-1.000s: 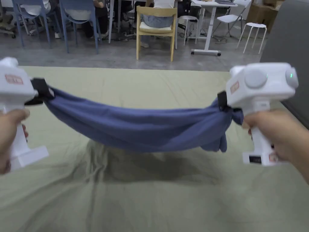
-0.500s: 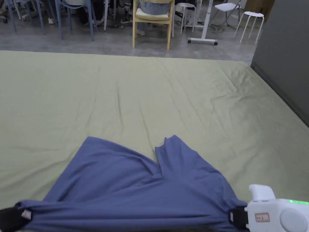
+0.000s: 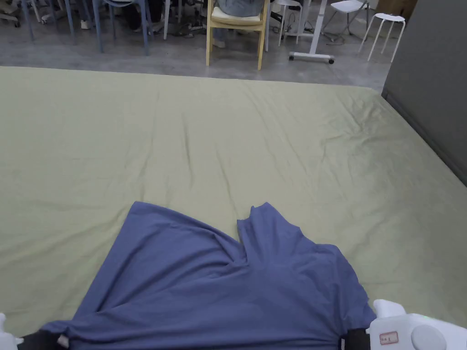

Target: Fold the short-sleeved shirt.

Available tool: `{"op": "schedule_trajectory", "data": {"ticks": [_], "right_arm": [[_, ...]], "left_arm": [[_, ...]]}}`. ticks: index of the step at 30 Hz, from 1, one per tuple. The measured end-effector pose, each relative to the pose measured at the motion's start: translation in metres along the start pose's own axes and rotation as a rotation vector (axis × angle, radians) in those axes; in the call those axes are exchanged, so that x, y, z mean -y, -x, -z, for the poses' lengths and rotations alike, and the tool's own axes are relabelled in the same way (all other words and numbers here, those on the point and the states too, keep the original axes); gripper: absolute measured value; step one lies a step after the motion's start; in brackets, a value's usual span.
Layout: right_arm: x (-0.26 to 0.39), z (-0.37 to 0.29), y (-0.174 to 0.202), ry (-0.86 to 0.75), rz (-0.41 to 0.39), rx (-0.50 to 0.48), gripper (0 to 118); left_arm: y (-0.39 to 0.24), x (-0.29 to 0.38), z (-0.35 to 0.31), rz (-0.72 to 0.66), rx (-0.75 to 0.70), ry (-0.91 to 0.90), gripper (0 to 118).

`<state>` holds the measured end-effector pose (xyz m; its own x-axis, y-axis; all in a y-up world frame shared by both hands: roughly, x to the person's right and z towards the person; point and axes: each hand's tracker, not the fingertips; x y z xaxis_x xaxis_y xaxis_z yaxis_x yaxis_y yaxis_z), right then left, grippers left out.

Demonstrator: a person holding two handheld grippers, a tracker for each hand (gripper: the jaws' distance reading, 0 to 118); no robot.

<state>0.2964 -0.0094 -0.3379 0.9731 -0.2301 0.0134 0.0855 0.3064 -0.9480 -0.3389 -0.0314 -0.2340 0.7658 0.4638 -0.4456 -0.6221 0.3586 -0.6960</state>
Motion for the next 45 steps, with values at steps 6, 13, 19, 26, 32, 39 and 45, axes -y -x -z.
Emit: {"op": "schedule_trajectory", "data": {"ticks": [6, 13, 19, 26, 32, 39, 45], "right_arm": [[-0.009, -0.101, 0.032, -0.300, -0.027, 0.024, 118], [0.018, -0.136, 0.106, -0.488, -0.265, 0.067, 65], [0.038, -0.109, 0.135, -0.380, -0.261, -0.090, 4], [0.027, -0.100, 0.120, -0.365, -0.278, -0.088, 4], [0.016, -0.092, 0.116, -0.339, -0.248, -0.053, 4], [-0.011, -0.085, 0.099, -0.334, -0.258, 0.002, 4], [-0.116, -0.055, 0.079, -0.313, -0.371, -0.039, 14]], "left_arm": [[-0.067, 0.005, -0.107, 0.130, 0.134, -0.357, 118], [-0.077, 0.043, -0.116, 0.217, -0.073, -0.224, 83], [-0.064, 0.067, -0.074, 0.175, -0.115, -0.098, 0], [-0.049, -0.005, -0.023, 0.238, -0.262, -0.150, 118], [-0.062, -0.002, 0.028, 0.322, -0.348, -0.122, 57], [-0.063, 0.004, 0.015, 0.304, -0.262, -0.213, 11], [-0.085, 0.009, -0.042, 0.289, -0.143, -0.262, 11]]}}
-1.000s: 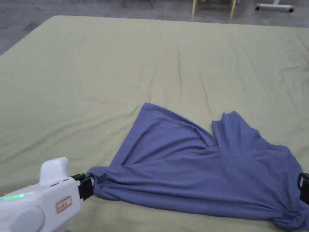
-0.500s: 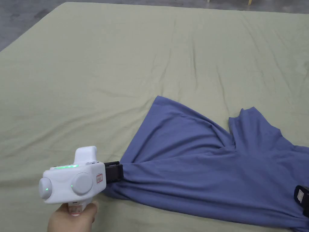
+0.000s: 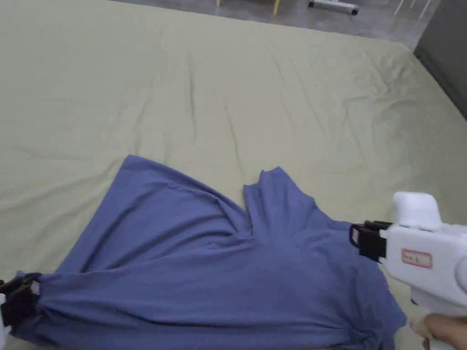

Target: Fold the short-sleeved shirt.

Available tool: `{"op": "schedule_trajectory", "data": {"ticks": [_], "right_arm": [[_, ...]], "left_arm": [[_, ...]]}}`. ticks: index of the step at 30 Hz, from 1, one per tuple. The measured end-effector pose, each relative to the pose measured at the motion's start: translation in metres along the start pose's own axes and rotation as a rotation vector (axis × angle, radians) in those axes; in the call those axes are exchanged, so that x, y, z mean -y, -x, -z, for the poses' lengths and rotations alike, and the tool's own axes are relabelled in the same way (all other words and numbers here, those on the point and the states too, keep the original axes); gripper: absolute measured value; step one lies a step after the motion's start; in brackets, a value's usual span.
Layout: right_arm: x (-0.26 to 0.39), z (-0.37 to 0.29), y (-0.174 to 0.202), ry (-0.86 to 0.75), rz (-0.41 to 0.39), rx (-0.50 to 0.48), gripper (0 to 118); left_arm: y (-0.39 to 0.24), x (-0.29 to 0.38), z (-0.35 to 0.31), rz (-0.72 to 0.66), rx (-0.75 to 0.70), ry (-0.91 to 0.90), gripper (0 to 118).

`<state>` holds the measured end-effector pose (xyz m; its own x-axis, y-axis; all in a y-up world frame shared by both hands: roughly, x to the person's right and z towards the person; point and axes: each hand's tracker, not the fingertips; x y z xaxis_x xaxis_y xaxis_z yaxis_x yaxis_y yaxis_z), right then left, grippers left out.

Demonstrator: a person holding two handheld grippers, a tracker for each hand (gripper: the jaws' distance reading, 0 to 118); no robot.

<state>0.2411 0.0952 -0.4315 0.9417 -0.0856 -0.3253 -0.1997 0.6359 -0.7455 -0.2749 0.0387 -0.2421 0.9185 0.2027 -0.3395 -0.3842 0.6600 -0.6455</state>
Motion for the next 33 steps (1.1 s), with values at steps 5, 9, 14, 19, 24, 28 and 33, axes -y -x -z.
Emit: {"op": "schedule_trajectory", "data": {"ticks": [5, 9, 14, 19, 24, 28, 33], "right_arm": [[-0.059, 0.085, -0.045, 0.150, -0.013, 0.019, 115], [-0.054, 0.161, -0.044, 0.307, -0.037, 0.080, 116], [-0.030, 0.186, -0.037, 0.372, -0.097, 0.149, 95], [-0.025, 0.151, -0.021, 0.272, -0.131, 0.138, 4], [-0.023, 0.093, -0.022, 0.105, -0.036, 0.073, 4], [-0.048, -0.006, -0.014, -0.110, -0.067, 0.051, 4], [-0.105, -0.099, -0.005, -0.271, -0.186, 0.165, 4]], "left_arm": [[-0.009, -0.007, 0.000, -0.004, 0.036, 0.025, 11], [-0.025, -0.008, -0.006, -0.011, 0.035, 0.036, 11], [-0.031, -0.008, -0.006, 0.007, 0.007, 0.050, 11], [-0.030, -0.008, -0.005, 0.021, -0.029, 0.056, 11], [-0.040, -0.013, -0.014, -0.019, -0.013, 0.041, 11], [-0.049, -0.038, -0.025, -0.056, 0.037, -0.002, 11], [-0.076, -0.114, -0.035, -0.085, 0.141, -0.113, 11]]}}
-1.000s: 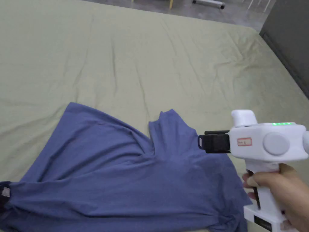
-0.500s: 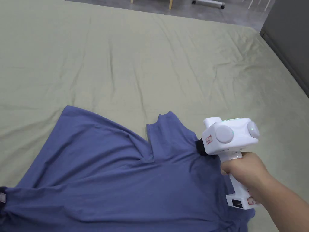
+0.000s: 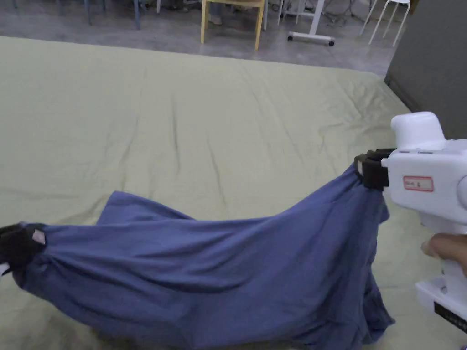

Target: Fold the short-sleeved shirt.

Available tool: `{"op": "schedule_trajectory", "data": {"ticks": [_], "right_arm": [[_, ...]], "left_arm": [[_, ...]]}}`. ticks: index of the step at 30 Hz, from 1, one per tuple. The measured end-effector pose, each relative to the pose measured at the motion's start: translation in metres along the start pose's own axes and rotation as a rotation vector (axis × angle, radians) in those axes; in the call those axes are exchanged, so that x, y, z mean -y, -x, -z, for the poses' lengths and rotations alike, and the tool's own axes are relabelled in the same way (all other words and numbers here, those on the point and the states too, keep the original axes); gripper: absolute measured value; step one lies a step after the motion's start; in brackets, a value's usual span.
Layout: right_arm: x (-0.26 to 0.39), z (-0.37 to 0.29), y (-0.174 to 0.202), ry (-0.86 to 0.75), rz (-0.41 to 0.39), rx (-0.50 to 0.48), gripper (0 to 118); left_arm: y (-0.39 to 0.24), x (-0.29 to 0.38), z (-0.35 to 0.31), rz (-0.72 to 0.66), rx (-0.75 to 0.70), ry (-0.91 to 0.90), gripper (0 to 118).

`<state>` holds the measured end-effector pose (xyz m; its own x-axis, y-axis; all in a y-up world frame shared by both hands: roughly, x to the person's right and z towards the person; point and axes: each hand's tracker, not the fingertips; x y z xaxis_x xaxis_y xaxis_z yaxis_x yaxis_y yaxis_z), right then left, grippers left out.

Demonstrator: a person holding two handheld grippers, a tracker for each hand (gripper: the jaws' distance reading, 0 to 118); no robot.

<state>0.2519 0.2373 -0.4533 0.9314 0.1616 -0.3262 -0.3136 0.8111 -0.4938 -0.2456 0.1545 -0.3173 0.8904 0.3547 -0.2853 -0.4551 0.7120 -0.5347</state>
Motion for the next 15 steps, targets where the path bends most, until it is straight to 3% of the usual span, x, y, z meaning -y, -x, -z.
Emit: {"op": "schedule_trajectory", "data": {"ticks": [2, 8, 12, 15], "right_arm": [[-0.033, -0.013, -0.010, -0.032, -0.025, 0.038, 4], [-0.116, -0.045, -0.047, -0.159, 0.078, 0.151, 4], [-0.178, -0.061, -0.063, -0.199, 0.076, 0.200, 4], [-0.221, -0.067, -0.068, -0.224, 0.073, 0.232, 4]], "left_arm": [[-0.018, -0.042, 0.003, 0.030, 0.021, -0.062, 11], [-0.035, -0.192, 0.004, 0.067, 0.038, -0.223, 11], [-0.061, -0.261, -0.013, 0.121, 0.027, -0.299, 11], [-0.069, -0.302, -0.020, 0.073, 0.075, -0.364, 11]]}}
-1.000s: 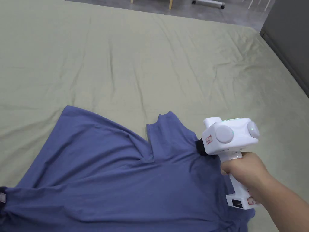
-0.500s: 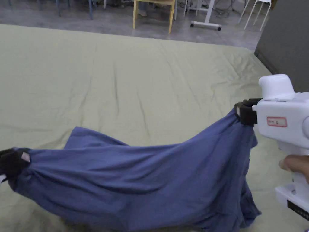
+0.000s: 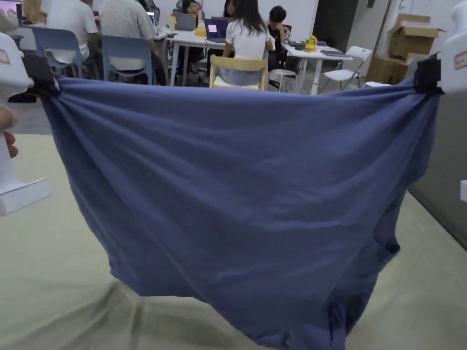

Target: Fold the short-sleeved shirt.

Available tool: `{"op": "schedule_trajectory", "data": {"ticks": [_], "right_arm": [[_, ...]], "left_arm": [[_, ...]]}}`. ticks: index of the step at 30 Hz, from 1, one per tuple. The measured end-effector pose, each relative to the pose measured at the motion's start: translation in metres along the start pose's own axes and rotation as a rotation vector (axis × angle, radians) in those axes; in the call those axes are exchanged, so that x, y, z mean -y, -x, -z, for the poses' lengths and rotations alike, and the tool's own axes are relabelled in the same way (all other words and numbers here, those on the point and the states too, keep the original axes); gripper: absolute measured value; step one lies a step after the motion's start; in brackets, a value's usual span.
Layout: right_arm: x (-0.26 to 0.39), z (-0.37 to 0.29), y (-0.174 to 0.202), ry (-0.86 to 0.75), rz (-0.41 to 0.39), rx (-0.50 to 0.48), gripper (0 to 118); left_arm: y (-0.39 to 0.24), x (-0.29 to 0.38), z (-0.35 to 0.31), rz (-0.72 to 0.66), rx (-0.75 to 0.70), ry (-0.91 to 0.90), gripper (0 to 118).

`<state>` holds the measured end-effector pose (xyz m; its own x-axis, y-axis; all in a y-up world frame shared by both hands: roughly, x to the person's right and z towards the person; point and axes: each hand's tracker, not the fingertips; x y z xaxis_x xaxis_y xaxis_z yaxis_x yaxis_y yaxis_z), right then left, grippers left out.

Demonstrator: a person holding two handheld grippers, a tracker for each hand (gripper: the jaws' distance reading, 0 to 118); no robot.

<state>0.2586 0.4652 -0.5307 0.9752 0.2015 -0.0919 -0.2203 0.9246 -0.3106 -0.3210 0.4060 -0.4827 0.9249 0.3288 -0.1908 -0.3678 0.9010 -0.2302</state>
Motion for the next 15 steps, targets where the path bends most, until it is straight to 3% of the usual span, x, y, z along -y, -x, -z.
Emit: {"op": "schedule_trajectory", "data": {"ticks": [8, 15], "right_arm": [[-0.096, 0.023, -0.005, -0.042, 0.012, 0.022, 4], [-0.120, 0.052, 0.006, -0.025, 0.002, 0.027, 4]], "left_arm": [[-0.016, -0.083, 0.036, 0.094, -0.064, -0.062, 11], [-0.014, -0.105, 0.066, 0.091, -0.087, -0.044, 11]]}}
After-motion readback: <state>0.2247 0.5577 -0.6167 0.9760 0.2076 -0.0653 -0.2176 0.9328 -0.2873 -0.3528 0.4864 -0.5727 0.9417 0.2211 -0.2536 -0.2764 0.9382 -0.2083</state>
